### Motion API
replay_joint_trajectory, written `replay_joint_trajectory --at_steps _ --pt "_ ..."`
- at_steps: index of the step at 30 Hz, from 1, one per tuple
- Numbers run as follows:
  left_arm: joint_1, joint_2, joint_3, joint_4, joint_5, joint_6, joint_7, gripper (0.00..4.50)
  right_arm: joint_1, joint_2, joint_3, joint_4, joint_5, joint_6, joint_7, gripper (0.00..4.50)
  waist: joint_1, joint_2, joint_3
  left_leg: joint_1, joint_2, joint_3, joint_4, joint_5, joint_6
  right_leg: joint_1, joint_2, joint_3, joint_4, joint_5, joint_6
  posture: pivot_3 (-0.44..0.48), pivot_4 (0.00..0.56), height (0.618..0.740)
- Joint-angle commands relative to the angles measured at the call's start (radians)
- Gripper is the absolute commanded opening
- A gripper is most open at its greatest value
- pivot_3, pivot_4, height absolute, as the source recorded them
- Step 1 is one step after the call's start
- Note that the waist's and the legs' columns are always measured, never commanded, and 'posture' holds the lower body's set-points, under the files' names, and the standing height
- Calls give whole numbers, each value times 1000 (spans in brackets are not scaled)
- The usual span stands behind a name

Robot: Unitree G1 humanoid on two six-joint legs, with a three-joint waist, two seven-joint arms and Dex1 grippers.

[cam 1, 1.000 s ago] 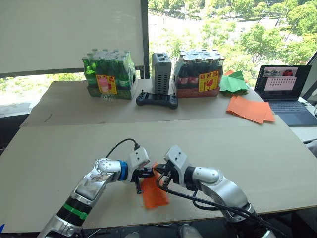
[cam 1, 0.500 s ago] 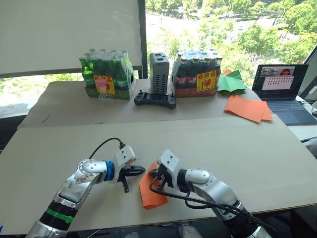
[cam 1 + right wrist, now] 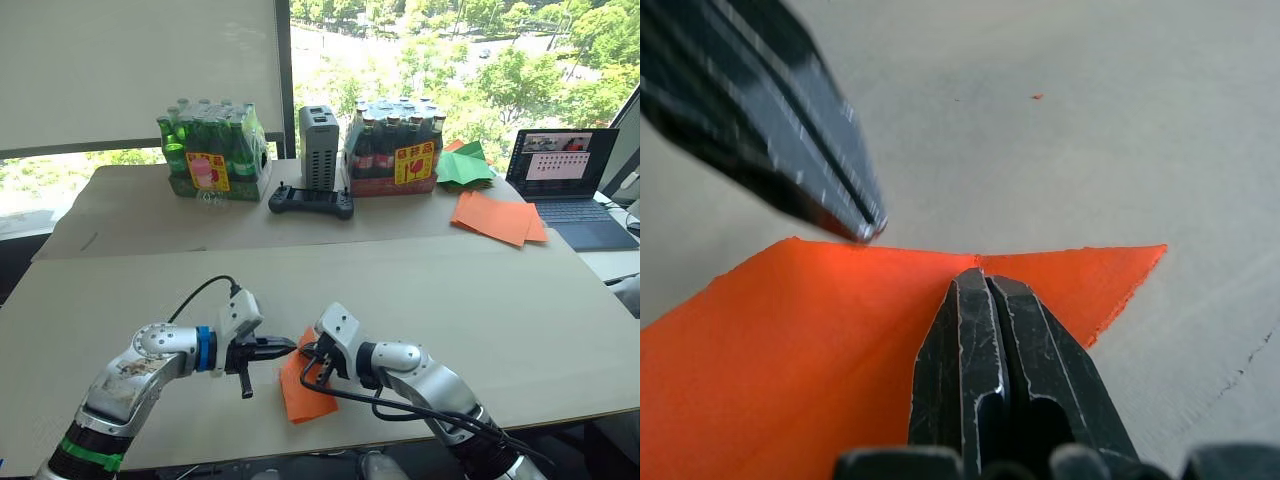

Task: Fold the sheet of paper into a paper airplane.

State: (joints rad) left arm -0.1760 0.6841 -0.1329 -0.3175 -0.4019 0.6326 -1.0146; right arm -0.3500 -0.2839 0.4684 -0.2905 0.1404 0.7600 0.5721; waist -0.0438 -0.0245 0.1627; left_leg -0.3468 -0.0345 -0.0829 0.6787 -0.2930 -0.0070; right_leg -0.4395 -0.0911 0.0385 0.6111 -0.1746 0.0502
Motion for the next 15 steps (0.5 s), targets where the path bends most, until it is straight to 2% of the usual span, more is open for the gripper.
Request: replay_joint_trajectory --at_steps 1,4,8,15 --pt "2 -6 -47 53 78 -88 25 31 -15 4 -9 -19 3 -7 6 0 2 0 0 0 0 0 0 0 0 0 0 0 0 0 0 0 150 723" --pt "-15 -30 -78 119 131 -137 54 31 -12 2 -16 -36 8 -4 5 0 7 0 0 0 0 0 0 0 0 0 0 0 0 0 0 0 150 723" --pt "-4 -16 -132 147 194 -197 40 31 -14 -6 -37 -60 16 -10 7 0 7 0 0 0 0 0 0 0 0 1 0 0 0 0 0 0 150 723" --pt "8 -20 -150 143 212 -213 42 31 -9 -36 -42 -18 -11 -48 21 0 7 0 0 1 0 0 0 0 0 2 0 0 0 0 0 0 150 723"
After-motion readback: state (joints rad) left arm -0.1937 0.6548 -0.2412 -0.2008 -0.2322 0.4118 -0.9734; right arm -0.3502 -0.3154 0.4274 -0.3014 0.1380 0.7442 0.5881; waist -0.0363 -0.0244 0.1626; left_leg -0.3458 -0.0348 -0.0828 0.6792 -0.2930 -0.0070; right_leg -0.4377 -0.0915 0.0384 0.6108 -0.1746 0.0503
